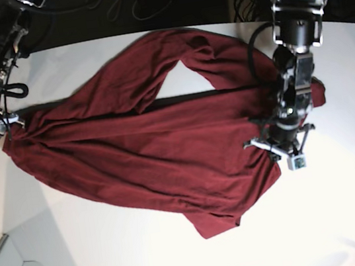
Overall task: Layout the t-shirt on the table in an organized manner, then fold the t-shirt properly
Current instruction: 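Grasp a fold of the red shirt with the left gripper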
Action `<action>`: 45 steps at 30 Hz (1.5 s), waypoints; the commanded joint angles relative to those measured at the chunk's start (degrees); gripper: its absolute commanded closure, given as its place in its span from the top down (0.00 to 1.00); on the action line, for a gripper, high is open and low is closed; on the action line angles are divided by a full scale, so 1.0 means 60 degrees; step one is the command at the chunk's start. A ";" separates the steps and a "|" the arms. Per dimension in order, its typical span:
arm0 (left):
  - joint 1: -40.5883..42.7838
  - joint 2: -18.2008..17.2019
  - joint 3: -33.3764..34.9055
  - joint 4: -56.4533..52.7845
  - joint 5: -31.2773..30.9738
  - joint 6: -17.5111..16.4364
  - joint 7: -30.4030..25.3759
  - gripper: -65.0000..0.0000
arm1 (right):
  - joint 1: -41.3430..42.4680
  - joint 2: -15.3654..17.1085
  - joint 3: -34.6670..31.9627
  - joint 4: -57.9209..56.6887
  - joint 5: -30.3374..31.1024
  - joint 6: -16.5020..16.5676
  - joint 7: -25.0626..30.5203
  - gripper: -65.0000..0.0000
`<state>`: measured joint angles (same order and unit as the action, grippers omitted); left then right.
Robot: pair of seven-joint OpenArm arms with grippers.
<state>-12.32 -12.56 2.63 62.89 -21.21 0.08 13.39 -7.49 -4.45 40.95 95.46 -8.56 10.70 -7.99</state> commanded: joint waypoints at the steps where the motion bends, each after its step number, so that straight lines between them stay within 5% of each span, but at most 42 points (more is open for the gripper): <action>1: 0.0023 -0.0142 -0.0285 0.0954 -0.0003 0.0024 -0.0348 0.00 | 0.0068 0.0089 0.0010 0.0171 0.0056 -0.0076 0.0269 0.45; 12: 0.4126 -0.0171 -0.1369 0.7459 0.0056 -0.0005 -0.0363 0.00 | 0.0068 0.0148 0.0010 0.0171 0.0056 -0.0076 0.0269 0.45; 20: 0.5196 -0.0449 -0.0007 0.6653 0.0056 -0.0005 -0.0348 0.00 | 0.0068 0.0089 -0.0063 0.0156 0.0056 -0.0076 0.0269 0.45; 30: 0.5152 -0.2281 0.3246 0.6477 0.0085 -0.0005 -0.0348 0.01 | 0.0054 0.0089 -0.0195 0.0156 0.0056 -0.0076 0.0269 0.45; 38: 0.4155 -0.3937 0.5063 0.6653 0.0099 -0.0005 -0.0319 0.36 | 0.0068 0.0089 -0.0209 0.0156 0.0056 -0.0076 0.0269 0.45; 45: 0.4170 -0.4127 0.4286 0.7518 0.0012 0.0068 -0.0392 0.47 | 0.0068 0.0089 -0.0209 0.0156 0.0056 -0.0076 0.0269 0.45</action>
<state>13.23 -36.77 28.91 107.31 -21.08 -0.19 12.14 -7.51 -4.45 39.68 95.39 -8.58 10.68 -8.10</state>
